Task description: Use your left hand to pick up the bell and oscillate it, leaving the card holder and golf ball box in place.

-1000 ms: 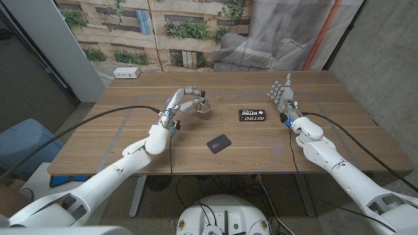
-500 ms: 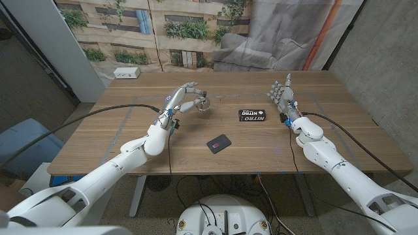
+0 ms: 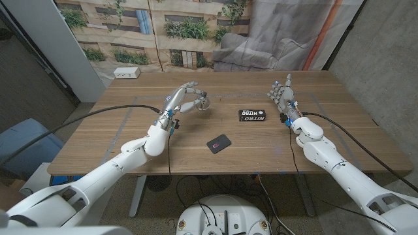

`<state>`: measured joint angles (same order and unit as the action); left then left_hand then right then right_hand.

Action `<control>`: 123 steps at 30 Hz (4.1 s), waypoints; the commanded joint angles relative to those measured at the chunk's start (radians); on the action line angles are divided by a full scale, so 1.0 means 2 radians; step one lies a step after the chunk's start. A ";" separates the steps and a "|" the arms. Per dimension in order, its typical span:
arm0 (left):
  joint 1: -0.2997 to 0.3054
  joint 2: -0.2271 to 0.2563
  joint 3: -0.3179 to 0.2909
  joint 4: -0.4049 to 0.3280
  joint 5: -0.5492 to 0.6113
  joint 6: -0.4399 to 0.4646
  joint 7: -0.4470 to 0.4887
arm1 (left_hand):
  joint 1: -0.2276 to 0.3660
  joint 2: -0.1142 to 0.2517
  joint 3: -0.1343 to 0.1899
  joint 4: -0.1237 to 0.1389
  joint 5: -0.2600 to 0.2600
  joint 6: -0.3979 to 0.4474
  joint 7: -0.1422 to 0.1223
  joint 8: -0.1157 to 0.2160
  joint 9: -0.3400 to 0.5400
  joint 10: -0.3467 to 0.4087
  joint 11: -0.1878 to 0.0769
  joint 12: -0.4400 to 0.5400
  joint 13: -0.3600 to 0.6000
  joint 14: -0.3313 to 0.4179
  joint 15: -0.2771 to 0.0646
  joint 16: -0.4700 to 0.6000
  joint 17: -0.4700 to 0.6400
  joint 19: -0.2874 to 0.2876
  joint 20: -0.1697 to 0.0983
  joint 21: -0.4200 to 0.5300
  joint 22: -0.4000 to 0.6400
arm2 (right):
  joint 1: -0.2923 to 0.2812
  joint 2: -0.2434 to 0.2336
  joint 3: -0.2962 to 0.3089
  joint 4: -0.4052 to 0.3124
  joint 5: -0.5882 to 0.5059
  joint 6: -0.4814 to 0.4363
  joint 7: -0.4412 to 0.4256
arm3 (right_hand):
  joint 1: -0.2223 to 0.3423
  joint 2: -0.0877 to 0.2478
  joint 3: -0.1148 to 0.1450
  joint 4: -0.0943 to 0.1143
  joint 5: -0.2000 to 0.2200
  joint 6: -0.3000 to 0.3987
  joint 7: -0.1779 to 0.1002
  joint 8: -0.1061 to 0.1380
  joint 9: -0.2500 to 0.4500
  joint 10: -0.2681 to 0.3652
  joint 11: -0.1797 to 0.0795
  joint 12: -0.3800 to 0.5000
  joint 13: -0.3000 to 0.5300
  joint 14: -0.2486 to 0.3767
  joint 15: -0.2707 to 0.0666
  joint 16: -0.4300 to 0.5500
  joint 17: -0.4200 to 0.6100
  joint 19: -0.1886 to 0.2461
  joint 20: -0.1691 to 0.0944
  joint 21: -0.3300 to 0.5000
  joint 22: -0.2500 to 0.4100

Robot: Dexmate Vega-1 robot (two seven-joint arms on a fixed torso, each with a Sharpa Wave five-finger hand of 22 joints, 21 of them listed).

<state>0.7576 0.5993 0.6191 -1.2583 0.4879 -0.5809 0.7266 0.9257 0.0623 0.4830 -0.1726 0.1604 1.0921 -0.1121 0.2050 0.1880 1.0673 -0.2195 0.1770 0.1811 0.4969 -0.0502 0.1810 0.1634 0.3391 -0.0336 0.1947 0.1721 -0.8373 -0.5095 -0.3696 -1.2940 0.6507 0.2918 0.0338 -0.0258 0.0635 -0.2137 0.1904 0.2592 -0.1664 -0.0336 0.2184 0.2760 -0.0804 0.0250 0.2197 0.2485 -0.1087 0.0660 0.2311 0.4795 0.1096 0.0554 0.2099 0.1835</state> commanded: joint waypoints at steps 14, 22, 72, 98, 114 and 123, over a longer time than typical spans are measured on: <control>0.052 -0.015 -0.041 -0.074 -0.135 0.092 -0.089 | -0.003 0.003 -0.007 0.002 0.004 0.011 0.011 0.005 0.004 0.008 0.001 0.006 0.003 0.006 -0.059 0.000 0.001 -0.001 0.003 0.002 0.002 | 0.000 0.000 0.000 -0.001 0.000 0.000 0.000 | 0.001 0.049 -0.003 -0.001 0.003 -0.004 0.000 0.003 0.001 -0.003 -0.001 0.002 0.001 -0.002 -0.001 0.002 0.002 0.003 0.000 0.003 0.002; 0.071 -0.017 -0.055 -0.100 -0.165 0.118 -0.101 | -0.004 0.004 -0.010 0.003 0.004 0.013 0.016 0.006 0.005 0.013 0.001 0.008 0.003 0.009 -0.052 0.001 0.001 0.003 0.008 0.003 0.002 | 0.000 0.000 0.000 -0.001 0.000 0.000 0.000 | 0.001 0.049 -0.003 -0.001 0.003 -0.005 0.000 0.003 0.001 -0.003 0.000 0.002 0.001 -0.002 0.000 0.002 0.002 0.003 0.000 0.003 0.002; 0.133 -0.032 -0.101 -0.263 -0.397 0.379 -0.138 | -0.004 0.010 -0.020 0.000 0.006 0.023 0.026 0.010 0.008 0.038 0.008 0.011 0.003 0.022 -0.047 0.000 0.000 0.013 0.022 0.005 0.002 | 0.000 0.000 0.000 -0.001 0.000 0.000 -0.001 | 0.001 0.049 -0.003 -0.001 0.003 -0.005 0.000 0.003 0.001 -0.005 -0.001 0.002 0.001 -0.002 -0.001 0.002 0.002 0.003 0.000 0.003 0.002; 0.134 -0.014 -0.086 -0.260 -0.403 0.336 -0.132 | -0.002 0.012 -0.023 0.000 0.007 0.024 0.022 0.009 0.009 0.041 0.004 0.008 0.003 0.024 -0.051 -0.001 0.000 0.010 0.018 0.003 0.002 | 0.000 0.000 0.000 0.000 0.000 0.000 0.000 | 0.001 0.049 -0.003 -0.001 0.003 -0.004 0.000 0.003 0.001 -0.003 0.000 0.002 0.001 -0.002 0.000 0.002 0.002 0.003 0.000 0.003 0.002; 0.108 -0.028 -0.067 -0.157 -0.326 0.207 -0.138 | -0.002 0.010 -0.025 0.000 0.006 0.021 0.019 0.008 0.009 0.036 0.002 0.004 0.003 0.014 -0.059 -0.004 -0.001 0.006 0.015 0.002 0.002 | 0.000 0.000 0.000 0.000 0.000 0.000 0.000 | 0.001 0.049 -0.003 -0.001 0.003 -0.005 0.000 0.003 0.002 -0.004 0.000 0.002 0.001 -0.002 0.000 0.002 0.002 0.003 -0.001 0.003 0.002; 0.082 -0.038 -0.052 -0.083 -0.263 0.119 -0.126 | -0.003 0.011 -0.026 0.001 0.006 0.020 0.017 0.008 0.010 0.034 0.002 0.003 0.003 0.012 -0.058 -0.004 -0.001 0.005 0.013 0.001 0.002 | 0.000 0.000 0.000 -0.001 0.000 0.000 0.000 | 0.001 0.049 -0.003 -0.001 0.003 -0.005 0.000 0.003 0.002 -0.004 -0.001 0.002 0.001 -0.002 0.000 0.002 0.002 0.003 -0.001 0.003 0.002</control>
<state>0.9749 0.5477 0.4840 -1.5876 -0.1698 -0.1459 0.4535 0.9222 0.0729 0.4347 -0.1740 0.1651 1.0955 -0.1087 0.2147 0.2006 1.1368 -0.2147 0.1847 0.1839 0.5231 -0.0486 0.1771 0.1582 0.3530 -0.0091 0.2011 0.1744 -0.8379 -0.5096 -0.3695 -1.2948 0.6503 0.2922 0.0335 -0.0258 0.0635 -0.2138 0.1904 0.2592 -0.1664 -0.0336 0.2184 0.2760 -0.0822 0.0232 0.2197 0.2485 -0.1087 0.0660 0.2311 0.4795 0.1096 0.0554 0.2099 0.1835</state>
